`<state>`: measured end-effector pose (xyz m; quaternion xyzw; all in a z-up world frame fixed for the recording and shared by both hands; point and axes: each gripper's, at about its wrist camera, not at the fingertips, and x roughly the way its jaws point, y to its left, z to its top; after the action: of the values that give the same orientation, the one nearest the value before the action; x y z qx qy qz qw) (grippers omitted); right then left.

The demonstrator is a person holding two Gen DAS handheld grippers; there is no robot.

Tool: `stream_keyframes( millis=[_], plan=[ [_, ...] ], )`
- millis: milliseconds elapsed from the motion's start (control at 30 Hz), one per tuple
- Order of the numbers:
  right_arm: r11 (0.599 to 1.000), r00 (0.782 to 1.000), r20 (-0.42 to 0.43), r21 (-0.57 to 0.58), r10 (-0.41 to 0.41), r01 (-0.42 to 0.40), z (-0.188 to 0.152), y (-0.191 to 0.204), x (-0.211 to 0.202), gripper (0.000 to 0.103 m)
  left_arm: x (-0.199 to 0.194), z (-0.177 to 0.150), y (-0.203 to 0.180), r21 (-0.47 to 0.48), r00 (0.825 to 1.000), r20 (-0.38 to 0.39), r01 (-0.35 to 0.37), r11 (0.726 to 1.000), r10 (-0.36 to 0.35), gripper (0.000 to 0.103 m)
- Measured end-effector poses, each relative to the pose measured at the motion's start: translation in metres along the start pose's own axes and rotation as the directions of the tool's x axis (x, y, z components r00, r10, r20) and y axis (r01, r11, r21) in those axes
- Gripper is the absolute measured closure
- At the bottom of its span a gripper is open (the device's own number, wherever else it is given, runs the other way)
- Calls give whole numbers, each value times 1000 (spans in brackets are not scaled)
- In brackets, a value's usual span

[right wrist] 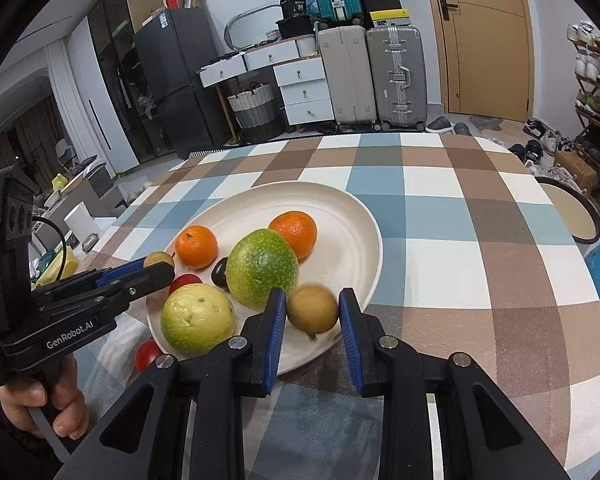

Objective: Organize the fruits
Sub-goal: 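Carry both brown fruits in the tools over the white plate, then open both tools to drop the brown fruits onto the plate, then close right tool on the dark plum while left tool closes on the red tomato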

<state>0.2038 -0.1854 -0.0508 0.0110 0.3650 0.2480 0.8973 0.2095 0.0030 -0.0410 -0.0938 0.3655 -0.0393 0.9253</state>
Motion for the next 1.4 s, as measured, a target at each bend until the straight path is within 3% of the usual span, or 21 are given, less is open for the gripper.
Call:
stream_keyframes(
  millis=[367, 467, 533, 600, 633, 767, 833, 967, 1400],
  plan=[
    [1000, 999, 26, 7, 24, -24, 1, -1, -7, 58, -1, 1, 1, -9, 1000, 7, -5, 1000, 5, 80],
    [1000, 999, 33, 15, 26, -26, 1, -2, -9, 56, -2, 1, 4, -28, 1000, -1, -7, 1000, 7, 68],
    [999, 999, 32, 21, 23, -24, 0, -4, -9, 51, -6, 0, 7, -40, 1000, 6, -9, 999, 9, 47],
    [1000, 999, 31, 21, 22, -23, 0, -4, -9, 47, -10, -1, 9, -49, 1000, 17, -12, 999, 13, 34],
    [1000, 999, 32, 20, 19, -19, 0, -4, -10, 43, -12, -1, 10, -52, 1000, 19, -17, 999, 18, 25],
    [1000, 999, 44, 21, 17, -18, -1, -5, -12, 24, -23, -2, 11, -48, 999, 41, -31, 998, 33, 14],
    [1000, 999, 51, 24, 17, -19, -1, -5, -14, 14, -26, -4, 11, -47, 998, 48, -39, 998, 41, 1],
    [1000, 999, 42, 13, -4, 3, -4, -3, -13, 4, -35, -6, 10, -40, 997, 60, -41, 998, 44, 1],
    [1000, 999, -39, 2, 19, -19, -22, 5, -13, 2, -53, -26, 8, -2, 999, 45, -17, 1000, 17, 1]
  ],
)
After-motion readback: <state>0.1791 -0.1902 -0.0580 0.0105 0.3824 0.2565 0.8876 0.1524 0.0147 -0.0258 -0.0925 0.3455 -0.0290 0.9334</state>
